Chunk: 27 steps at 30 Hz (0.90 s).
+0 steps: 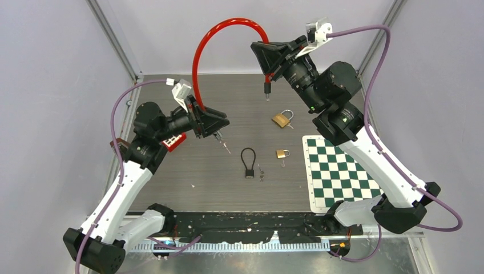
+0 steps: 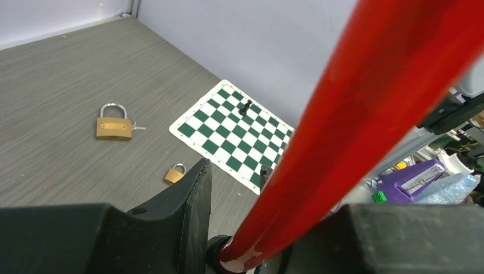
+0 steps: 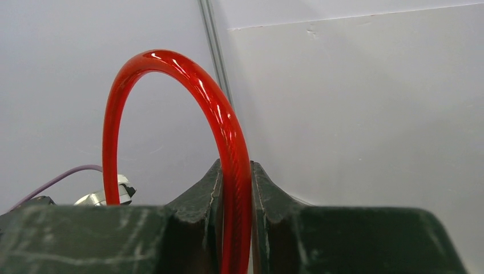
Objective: Lock with the key
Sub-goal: Lock the lock.
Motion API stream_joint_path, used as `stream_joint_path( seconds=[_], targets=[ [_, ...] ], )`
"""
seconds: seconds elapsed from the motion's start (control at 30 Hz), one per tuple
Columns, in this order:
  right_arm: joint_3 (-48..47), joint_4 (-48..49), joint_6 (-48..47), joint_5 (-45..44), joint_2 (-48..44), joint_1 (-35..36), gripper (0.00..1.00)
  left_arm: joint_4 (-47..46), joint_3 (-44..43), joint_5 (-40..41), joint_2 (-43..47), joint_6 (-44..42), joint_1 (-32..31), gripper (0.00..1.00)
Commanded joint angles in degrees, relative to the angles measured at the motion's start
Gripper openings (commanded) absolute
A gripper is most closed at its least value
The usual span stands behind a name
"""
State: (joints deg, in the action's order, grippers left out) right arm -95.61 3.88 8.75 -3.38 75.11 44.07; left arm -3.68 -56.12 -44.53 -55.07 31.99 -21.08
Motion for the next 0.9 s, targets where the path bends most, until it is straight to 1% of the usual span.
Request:
stream_joint_path(
  seconds=[0.0, 0.1, 0.23, 0.33, 0.47, 0.6, 0.73, 0.87],
  targets=[
    [-1.12, 3.27, 2.2, -1.2, -1.8, -1.37, 0.05, 2.29, -0.59, 0.22, 1.52, -2.3, 0.29, 0.36],
    [-0.36, 3.69, 3.94, 0.89, -2.05, -3.95, 0.05, 3.55, -0.43, 0.09, 2.46, -2.5, 0.87, 0.42],
    [2.9, 8.65, 8.68, 10.15, -2.42, -8.48, 0.05, 5.53, -1.4, -2.23, 2.97, -1.81, 1.78, 0.48],
    [3.76, 10.61, 11.48, 18.15, -1.48, -10.94, 0.05, 4.59, -2.39, -4.93, 2.53, 0.4, 2.17, 0.49],
    [4.2, 12.18, 12.99, 25.63, 0.06, -12.94, 0.05, 0.22, -2.73, -6.67, 1.66, 5.51, 2.93, 0.49],
    [6.46, 16.21, 16.6, 32.82, 1.44, -15.83, 0.05, -1.5, -3.33, -9.17, 0.99, 9.41, 5.1, 0.5],
    [9.33, 23.01, 22.17, 35.85, 2.18, -18.91, 0.05, 1.07, -4.51, -12.6, 0.94, 8.94, 7.97, 0.49],
    [9.23, 24.75, 25.19, 36.05, 3.28, -20.35, 0.05, 2.75, -4.02, -15.3, 0.51, 7.63, 8.15, 0.48]
  ],
)
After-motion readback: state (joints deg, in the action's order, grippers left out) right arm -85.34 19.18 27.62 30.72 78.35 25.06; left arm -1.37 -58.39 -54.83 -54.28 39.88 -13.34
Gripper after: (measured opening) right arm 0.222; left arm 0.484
